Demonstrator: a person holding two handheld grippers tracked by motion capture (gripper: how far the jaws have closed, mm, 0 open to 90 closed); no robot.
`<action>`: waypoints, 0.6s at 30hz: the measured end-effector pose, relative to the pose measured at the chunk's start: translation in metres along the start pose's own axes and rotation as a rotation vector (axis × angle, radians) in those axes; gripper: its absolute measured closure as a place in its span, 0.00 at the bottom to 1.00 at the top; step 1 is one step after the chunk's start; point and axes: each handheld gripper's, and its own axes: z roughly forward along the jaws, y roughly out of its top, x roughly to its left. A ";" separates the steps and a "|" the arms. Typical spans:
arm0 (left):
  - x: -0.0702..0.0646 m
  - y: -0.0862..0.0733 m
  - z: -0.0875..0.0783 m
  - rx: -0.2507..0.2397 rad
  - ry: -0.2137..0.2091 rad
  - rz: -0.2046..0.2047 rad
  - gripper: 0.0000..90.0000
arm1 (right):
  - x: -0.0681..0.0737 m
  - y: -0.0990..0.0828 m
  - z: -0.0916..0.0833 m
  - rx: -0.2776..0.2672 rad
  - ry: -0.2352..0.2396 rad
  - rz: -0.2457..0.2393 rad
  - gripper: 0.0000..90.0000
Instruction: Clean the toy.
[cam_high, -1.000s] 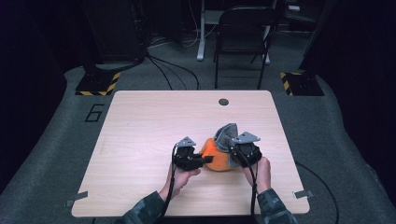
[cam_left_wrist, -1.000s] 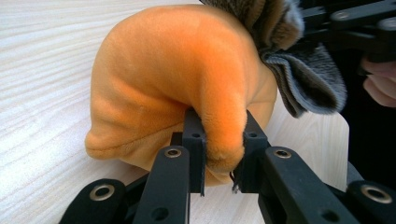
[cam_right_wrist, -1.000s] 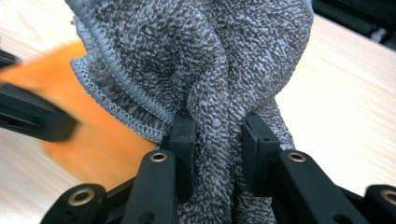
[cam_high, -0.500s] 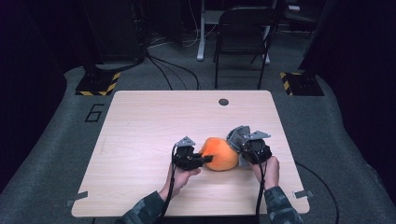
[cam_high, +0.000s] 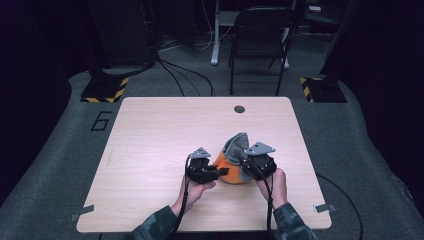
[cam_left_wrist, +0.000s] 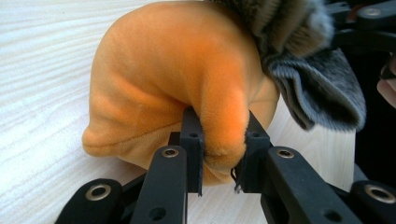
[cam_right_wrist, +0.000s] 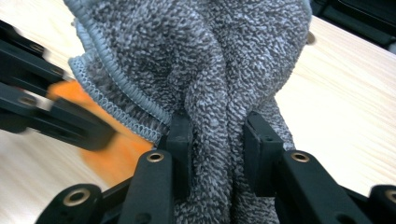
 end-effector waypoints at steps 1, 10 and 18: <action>0.000 0.000 0.000 0.004 -0.003 -0.002 0.85 | -0.003 -0.002 0.001 0.002 0.002 0.008 0.74; -0.001 0.000 0.001 0.008 -0.004 0.010 0.84 | -0.026 -0.016 0.008 0.052 -0.020 0.084 0.74; -0.002 0.000 0.001 0.003 0.002 0.030 0.85 | -0.047 -0.038 0.027 0.151 -0.080 0.131 0.75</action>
